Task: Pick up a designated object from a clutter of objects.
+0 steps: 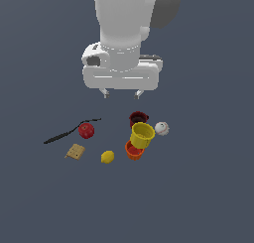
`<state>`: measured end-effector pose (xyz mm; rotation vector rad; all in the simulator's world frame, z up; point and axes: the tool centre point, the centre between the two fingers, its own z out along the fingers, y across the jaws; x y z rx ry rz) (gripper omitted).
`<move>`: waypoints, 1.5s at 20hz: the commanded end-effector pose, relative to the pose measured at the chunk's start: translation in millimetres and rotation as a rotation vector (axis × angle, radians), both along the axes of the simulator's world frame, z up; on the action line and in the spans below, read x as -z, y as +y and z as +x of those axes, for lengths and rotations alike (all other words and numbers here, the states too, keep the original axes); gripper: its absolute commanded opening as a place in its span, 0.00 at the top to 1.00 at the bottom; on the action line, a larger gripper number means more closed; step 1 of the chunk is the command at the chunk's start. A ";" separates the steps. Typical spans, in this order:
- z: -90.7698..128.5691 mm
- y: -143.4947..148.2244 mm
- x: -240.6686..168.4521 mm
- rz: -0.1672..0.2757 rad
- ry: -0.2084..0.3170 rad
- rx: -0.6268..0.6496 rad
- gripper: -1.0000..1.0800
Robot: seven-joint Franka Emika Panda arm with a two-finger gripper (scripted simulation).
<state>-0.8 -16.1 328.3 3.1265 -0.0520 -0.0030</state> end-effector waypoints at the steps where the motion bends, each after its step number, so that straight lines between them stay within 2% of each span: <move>1: 0.0 0.0 0.0 0.000 0.000 0.000 0.04; 9: -4.2 -0.2 9.6 0.026 0.034 0.025 0.04; 16: -2.2 -1.0 12.7 0.026 0.034 0.026 0.04; 23: 13.7 -8.0 36.6 0.027 0.030 0.037 0.04; 30: 40.4 -22.7 85.6 0.026 0.021 0.057 0.04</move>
